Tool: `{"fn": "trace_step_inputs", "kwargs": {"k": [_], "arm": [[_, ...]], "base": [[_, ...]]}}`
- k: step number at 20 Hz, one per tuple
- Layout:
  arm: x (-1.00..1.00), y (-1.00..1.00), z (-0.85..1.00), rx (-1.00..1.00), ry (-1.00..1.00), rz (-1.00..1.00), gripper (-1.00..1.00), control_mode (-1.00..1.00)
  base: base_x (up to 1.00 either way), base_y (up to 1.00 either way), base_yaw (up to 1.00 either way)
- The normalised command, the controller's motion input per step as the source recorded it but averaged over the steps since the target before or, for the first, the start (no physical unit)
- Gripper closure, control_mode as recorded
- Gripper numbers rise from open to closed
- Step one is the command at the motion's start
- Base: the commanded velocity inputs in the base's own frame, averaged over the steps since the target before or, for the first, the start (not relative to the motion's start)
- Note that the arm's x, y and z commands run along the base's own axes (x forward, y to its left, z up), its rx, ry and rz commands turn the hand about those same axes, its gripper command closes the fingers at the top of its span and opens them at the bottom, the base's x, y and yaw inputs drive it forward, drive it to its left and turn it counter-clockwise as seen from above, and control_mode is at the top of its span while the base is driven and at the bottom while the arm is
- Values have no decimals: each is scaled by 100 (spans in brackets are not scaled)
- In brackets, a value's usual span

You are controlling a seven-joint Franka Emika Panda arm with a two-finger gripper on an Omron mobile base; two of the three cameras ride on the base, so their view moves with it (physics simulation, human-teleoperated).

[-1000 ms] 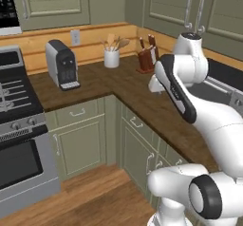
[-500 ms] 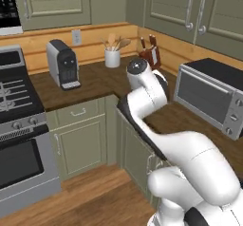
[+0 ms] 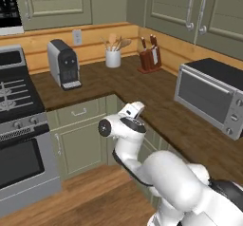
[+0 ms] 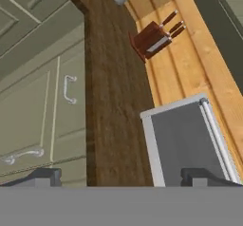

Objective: Take a straw from the drawer in front and place it inside the glass cup on the dining counter.

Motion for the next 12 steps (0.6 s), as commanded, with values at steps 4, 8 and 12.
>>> {"fn": "trace_step_inputs", "kwargs": {"k": [4,8,12], "arm": [[85,40,-58,-30,0,-12,-100,-100],[86,25,-57,-24,0,-19,-100,-100],[74,5,-55,-14,0,-29,-100,-100]], "base": [[0,0,0],[0,0,0],[0,0,0]]}}
